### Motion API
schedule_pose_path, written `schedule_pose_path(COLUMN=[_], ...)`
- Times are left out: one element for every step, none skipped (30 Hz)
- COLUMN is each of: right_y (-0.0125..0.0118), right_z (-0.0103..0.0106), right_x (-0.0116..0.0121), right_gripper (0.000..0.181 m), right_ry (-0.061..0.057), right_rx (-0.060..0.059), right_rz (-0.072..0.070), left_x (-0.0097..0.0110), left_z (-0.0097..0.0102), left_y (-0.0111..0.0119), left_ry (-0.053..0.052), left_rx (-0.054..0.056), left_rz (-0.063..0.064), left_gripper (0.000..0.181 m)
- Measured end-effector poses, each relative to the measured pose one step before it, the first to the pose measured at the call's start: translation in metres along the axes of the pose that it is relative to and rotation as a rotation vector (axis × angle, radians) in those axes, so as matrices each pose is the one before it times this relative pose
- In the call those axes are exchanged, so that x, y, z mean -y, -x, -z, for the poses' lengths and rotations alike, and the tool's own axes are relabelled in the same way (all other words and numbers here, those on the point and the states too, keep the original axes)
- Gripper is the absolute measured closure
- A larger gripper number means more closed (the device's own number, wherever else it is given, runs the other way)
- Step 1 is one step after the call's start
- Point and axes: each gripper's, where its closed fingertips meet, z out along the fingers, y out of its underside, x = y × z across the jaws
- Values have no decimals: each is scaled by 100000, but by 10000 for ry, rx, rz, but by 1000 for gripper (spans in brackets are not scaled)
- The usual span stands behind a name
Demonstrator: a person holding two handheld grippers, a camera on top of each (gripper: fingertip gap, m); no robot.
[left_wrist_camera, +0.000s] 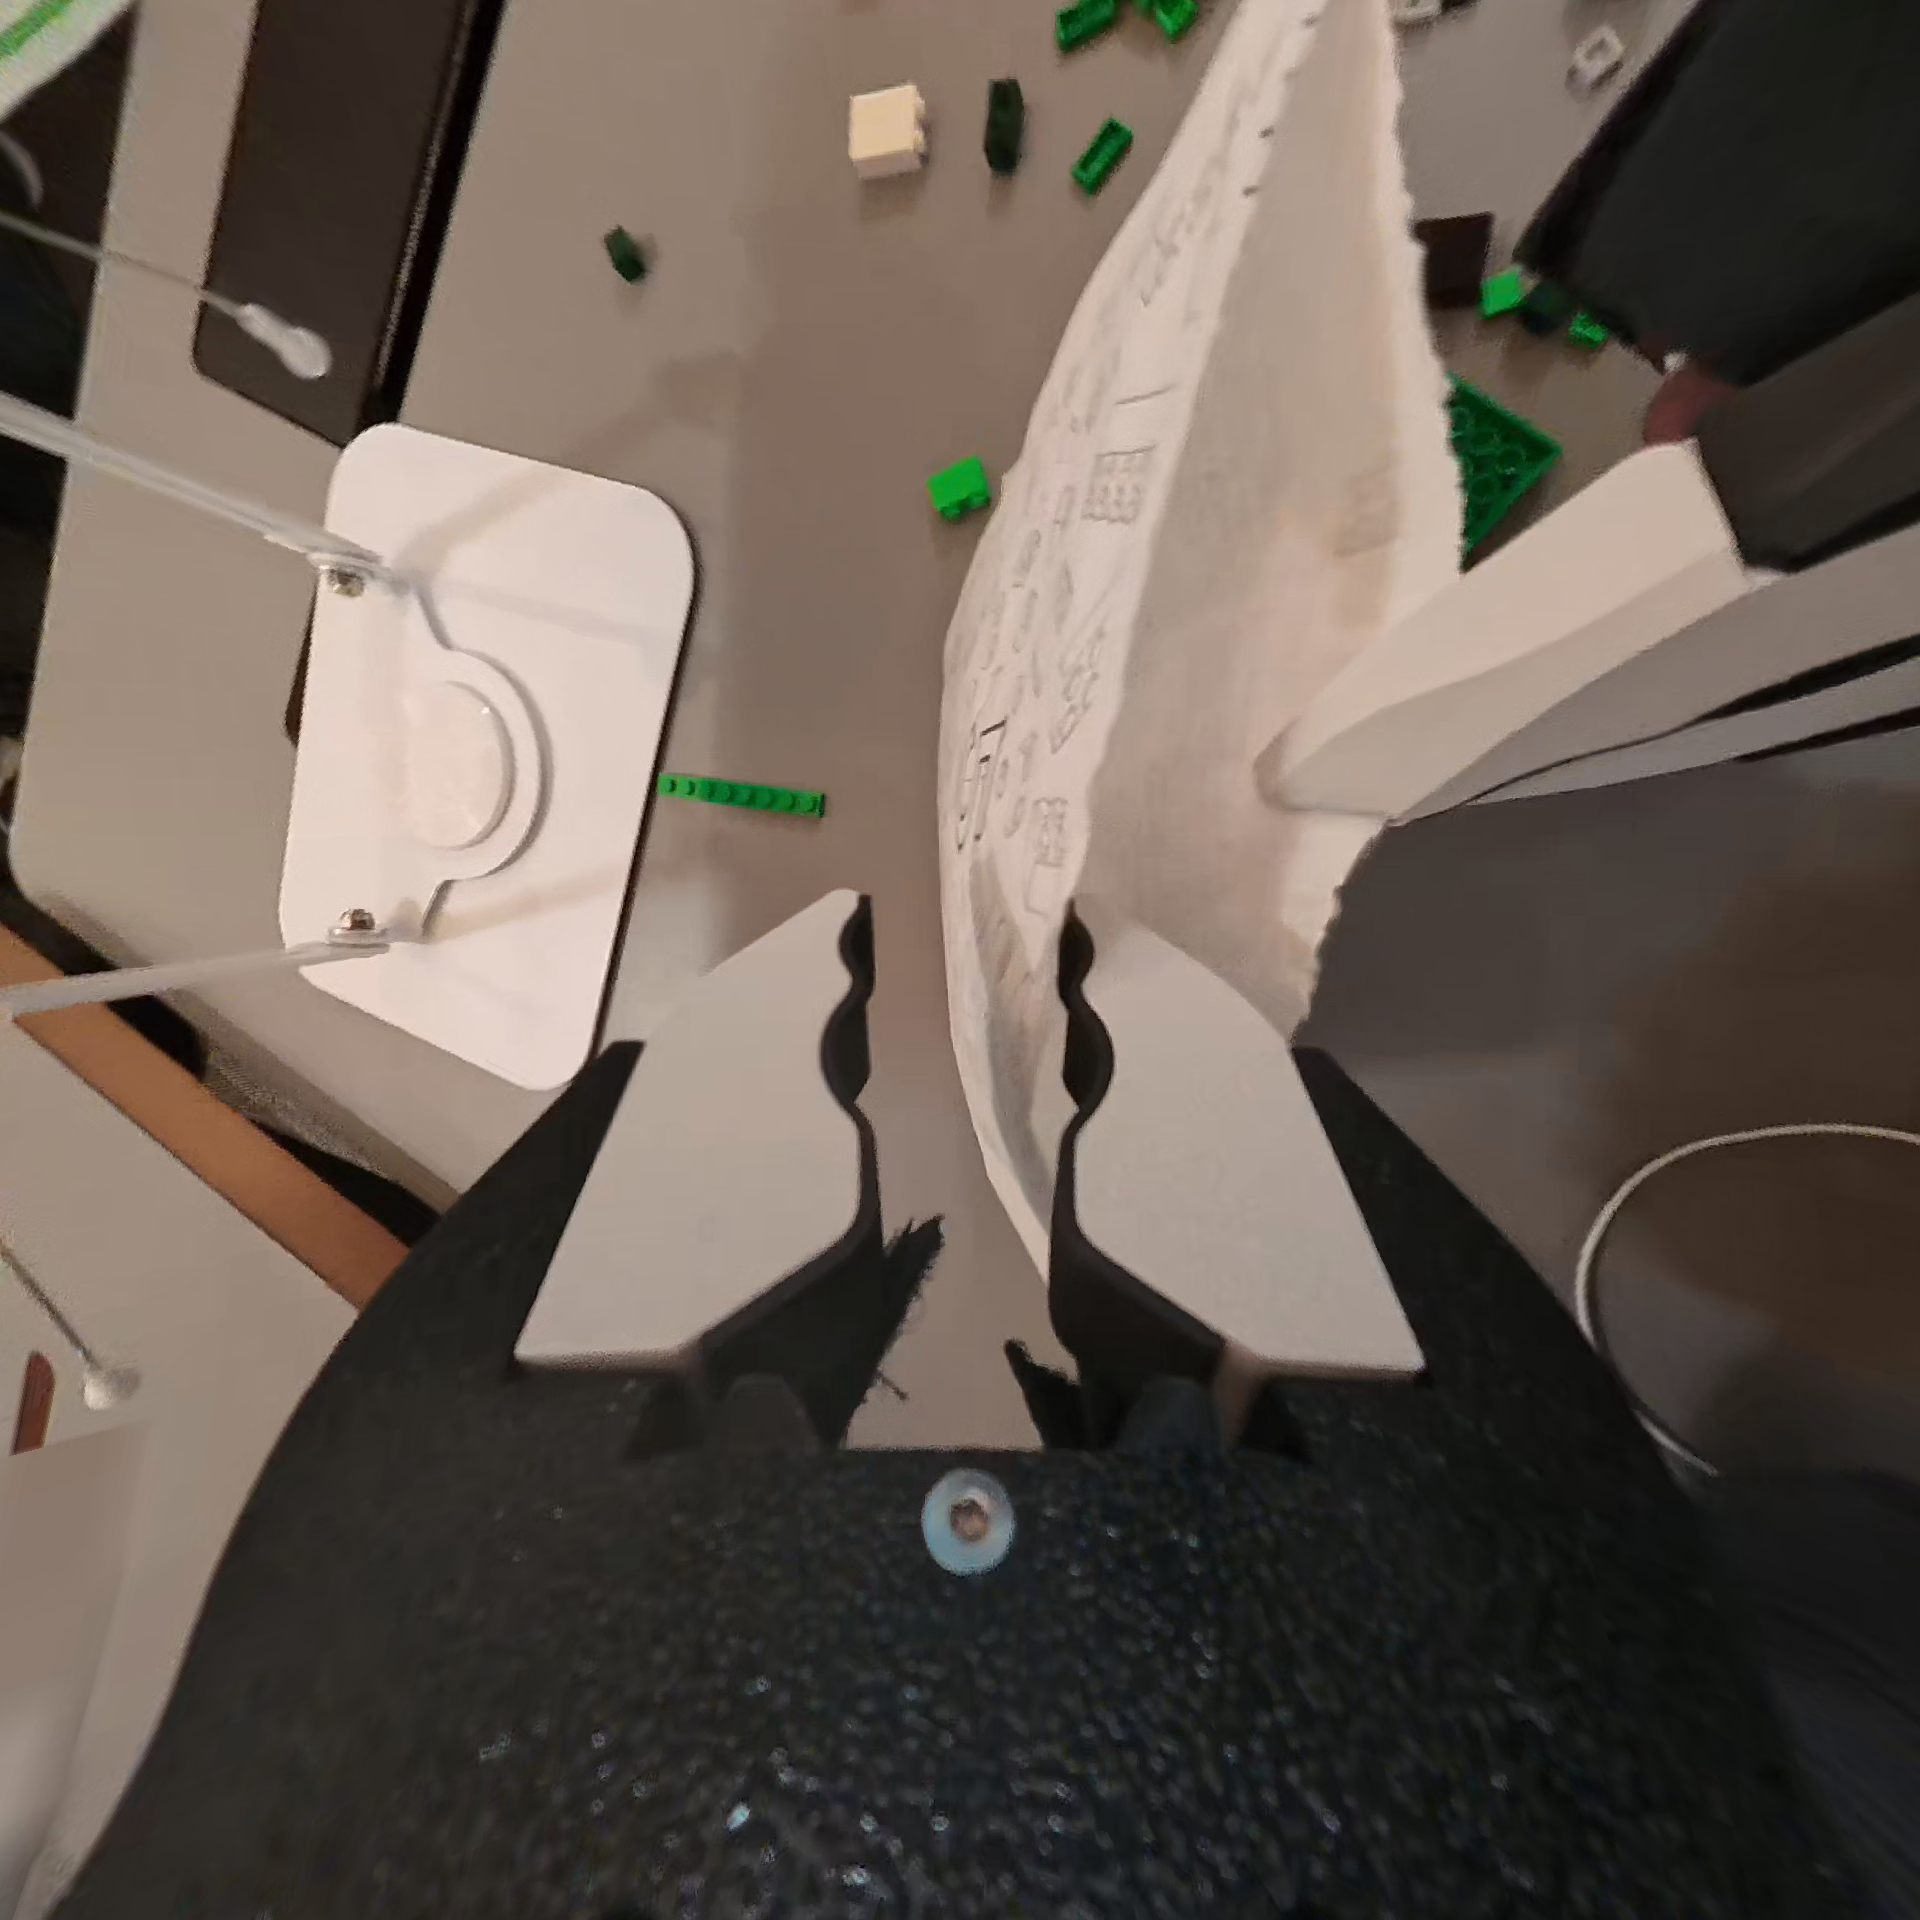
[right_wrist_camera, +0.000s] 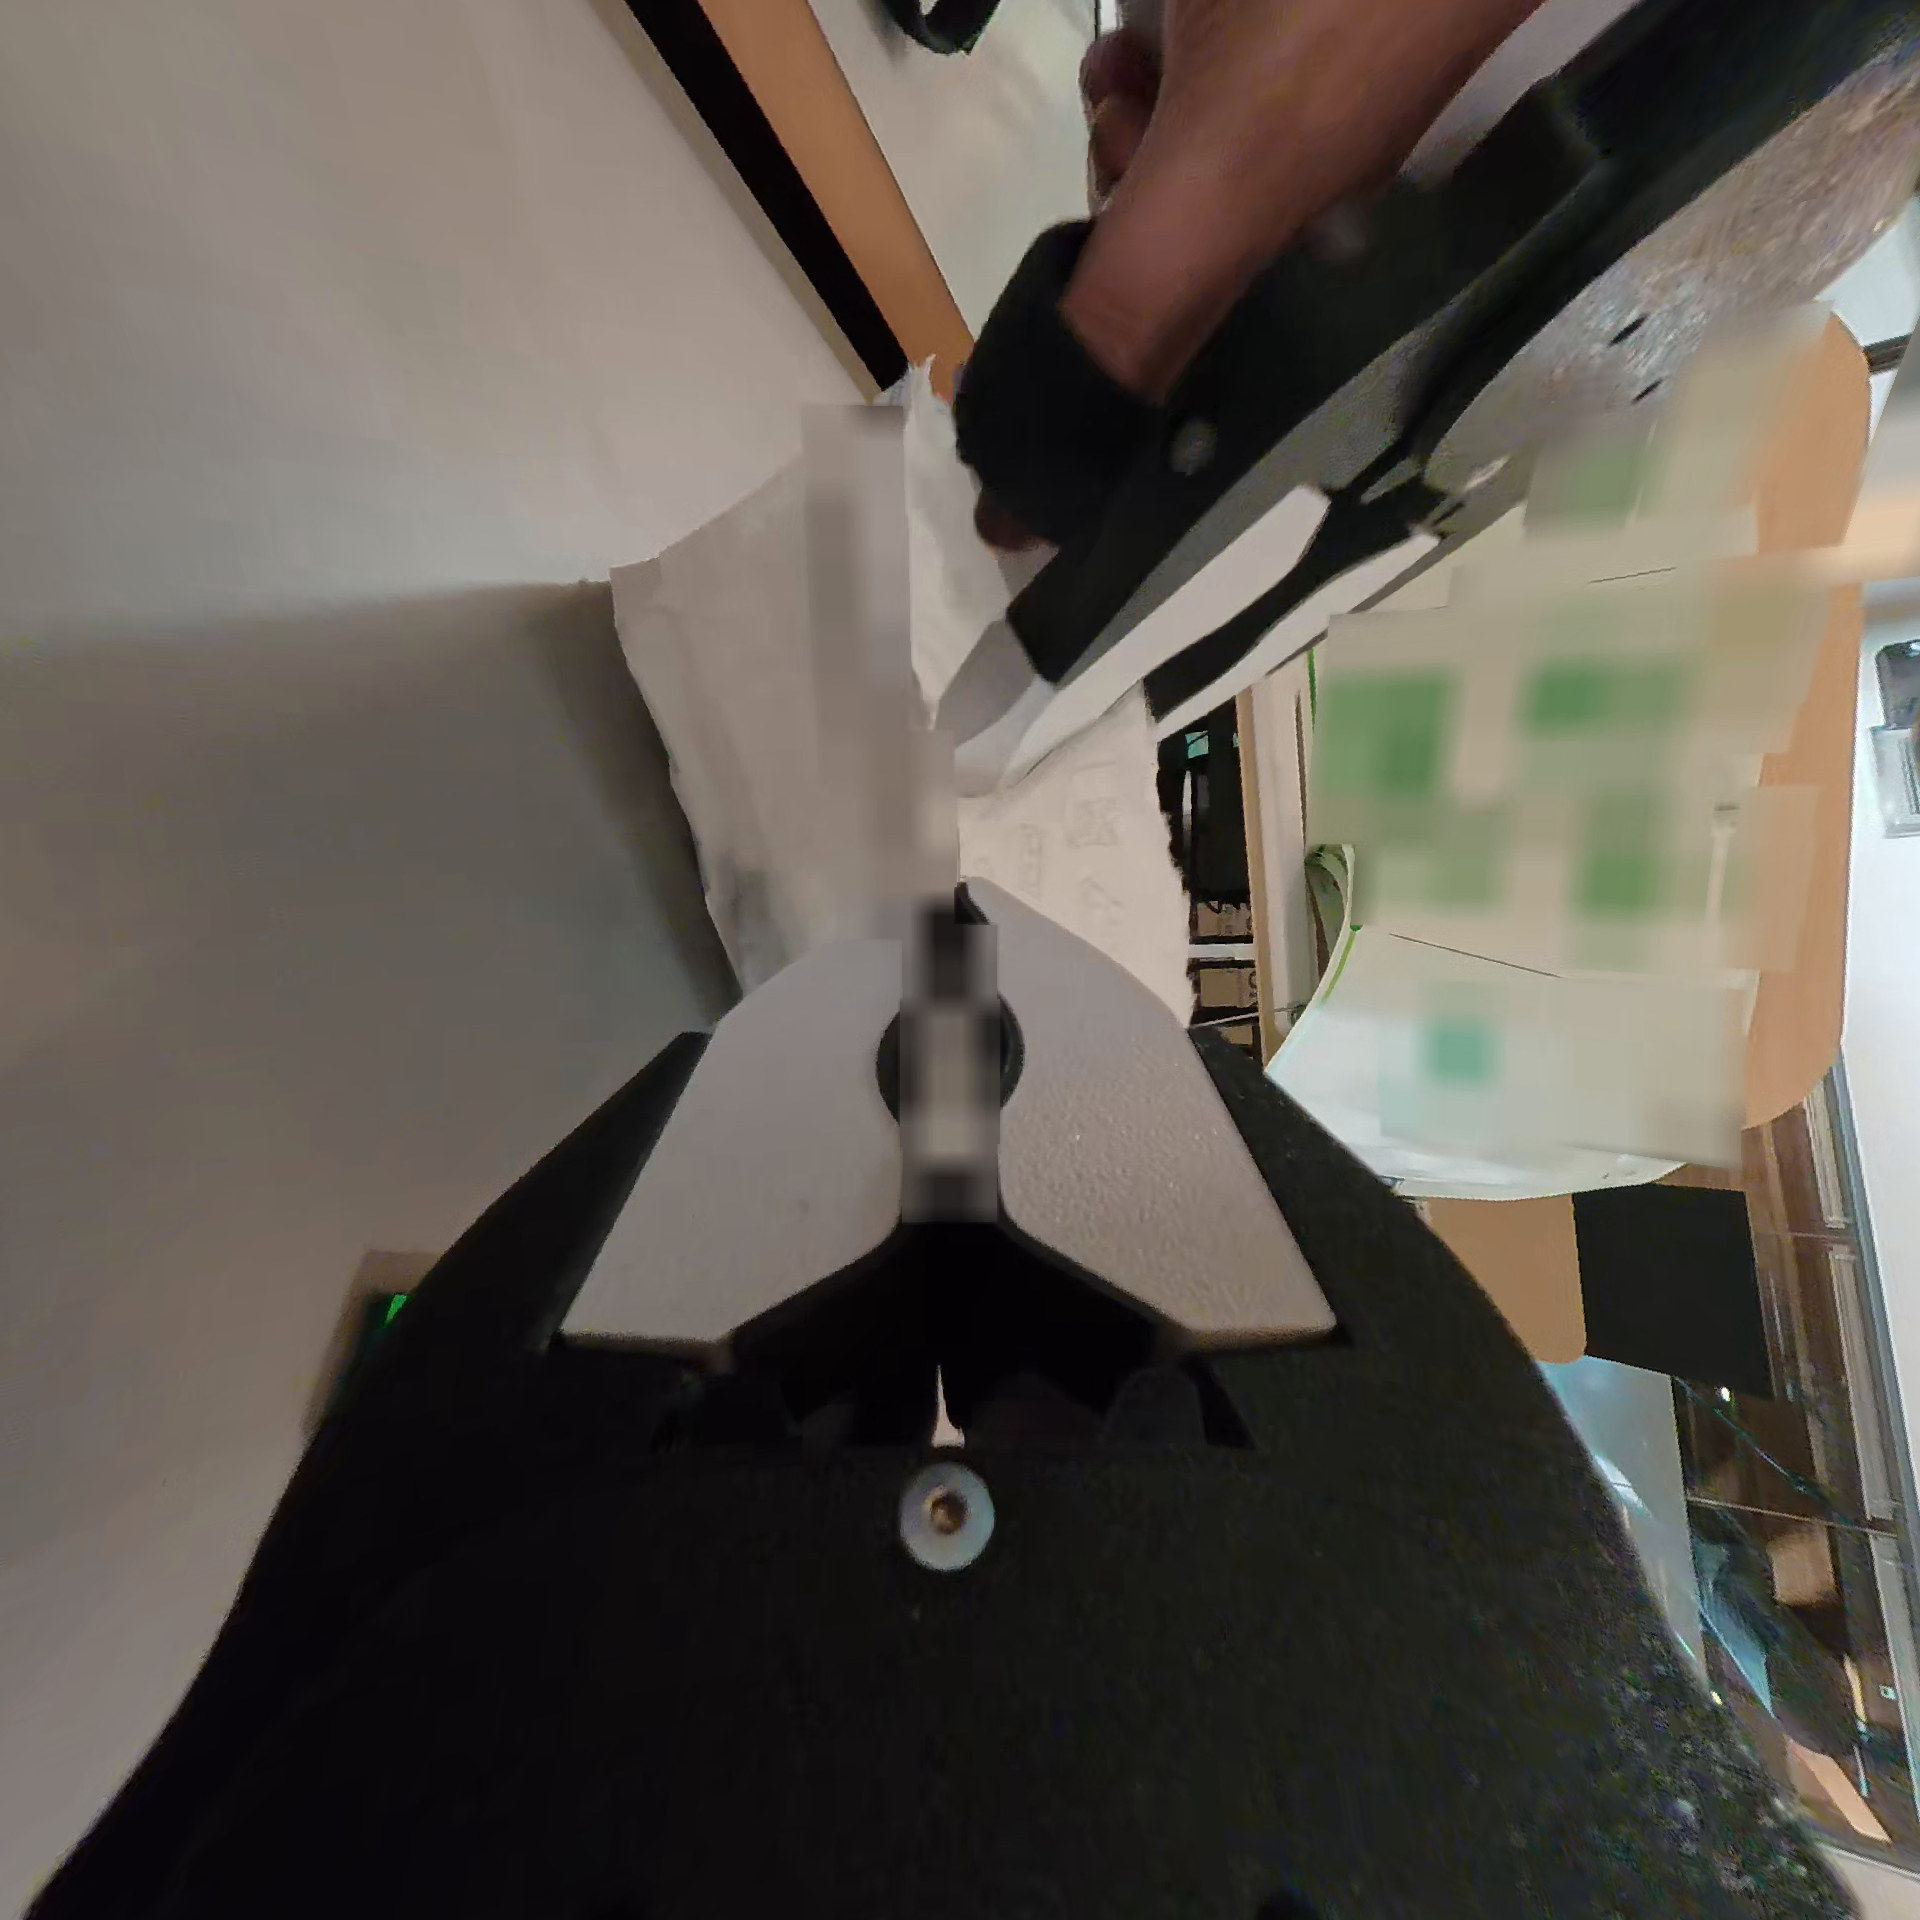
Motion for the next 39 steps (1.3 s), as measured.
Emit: schedule_pose_path(right_y=[26, 69, 158, 238, 330, 420, 466, 435, 388, 346, 251, 169, 214, 186, 22, -73, -230, -431, -856, -1144, -1315, -1527, -1759, -1961, -1925, -1499, -1162, -1404, -1179, -882, -609, -356, -36, -70, -313, -476, -528, -336, -174], right_z=[24, 45, 28, 21, 34, 48, 66, 62, 66, 54, 33, 17, -20, -45, -32, 42, 165, 396, 680, 943, 1109, 1123, 1009, 820, 540, 213, -62, -325, -454, -503, -601, -664, -631, -557, -438, -358, -321, -320, -338], right_x=[55, 102, 74, 16, 78, 105, 98, 103, 127, 155, 228, 260, 208, 160, 184, 208, 171, 133, 171, 129, -13, -478, -1268, -2147, -2945, -3563, -3636, -3097, -2399, -1811, -1618, -1430, -1073, -644, -386, -359, -247, -168, -141], right_gripper=[181, 181, 181, 181, 181, 181, 181, 181, 181, 181, 181, 181, 181, 181, 180, 177, 171, 164, 160, 158, 158, 158, 158, 158, 158, 159, 158, 154, 153, 155, 155, 155, 157, 157, 158, 158, 159, 159, 159], right_ry=[-34, -58, -29, 13, -35, -50, -59, -73, -86, -84, -102, -115, -66, -43, -83, -149, -155, -147, -231, -282, -291, -147, 182, 545, 884, 1166, 1208, 914, 655, 486, 575, 679, 594, 427, 296, 284, 209, 128, 116], right_rx=[-1, 7, 34, 36, 45, 50, 15, -59, -127, -164, -237, -293, -214, -165, -190, -134, -82, -31, -160, -220, -224, -235, -210, -147, 96, 555, 884, 698, 748, 720, 640, 584, 585, 381, 68, -122, -186, -52, 86], right_rz=[-23, -11, -8, -12, -20, -41, -22, 27, 70, 105, 144, 188, 183, 98, -45, -202, -367, -461, -547, -634, -707, -743, -693, -646, -584, -667, -863, -970, -767, -590, -475, -384, -318, -201, -39, 121, 168, 98, -16], left_x=[126, 139, 109, 83, 80, 20, -78, -212, -241, -192, -208, -222, -170, -102, -45, -33, -8, 18, 61, 85, 75, 134, 116, 76, 41, 22, 16, 40, 50, 28, 16, 10, -10, -29, -49, -42, -41, -56, -45], left_z=[-239, -209, -168, -67, 31, 68, 87, 113, 107, 102, 83, 78, 68, 54, 22, 4, 4, 8, -6, -2, -27, -11, -6, -26, -2, 16, 15, 20, 20, 20, 16, 18, 10, 8, 23, 21, 36, 30, 33], left_y=[-207, -96, 21, 154, 243, 39, 18, 178, 55, -137, 0, 208, 98, -47, -130, -182, -217, -209, -224, -193, -114, -70, -106, -108, -108, -113, -149, -237, -275, -299, -296, -276, -317, -222, -241, -177, -69, 5, -12], left_ry=[44, 45, 57, 59, 0, -13, 15, 71, 72, 41, 80, 114, 85, 48, 27, 48, 59, 65, 52, 41, 43, 2, -13, -8, -5, -6, -4, -18, -25, -9, -5, -13, -21, -23, -24, -45, -35, -30, -18], left_rx=[-78, -30, 18, 74, 118, -32, -38, 70, -8, -135, -30, 121, 50, -29, -63, -61, -52, -20, -29, -3, 17, 25, -22, -28, -28, -29, -44, -97, -112, -124, -120, -118, -168, -125, -171, -137, -84, -33, -42], left_rz=[-233, -238, -171, -13, 106, 151, 154, 154, 168, 186, 178, 137, 130, 97, 23, -31, -57, -71, -88, -98, -76, -78, -69, -67, -64, -63, -73, -73, -76, -70, -81, -72, -37, 2, 32, 37, 41, 45, 35], left_gripper=[153, 163, 181, 181, 181, 181, 181, 181, 181, 181, 181, 181, 181, 181, 181, 181, 181, 181, 181, 181, 181, 181, 181, 181, 181, 181, 181, 181, 181, 181, 181, 181, 181, 181, 181, 181, 181, 181, 181])
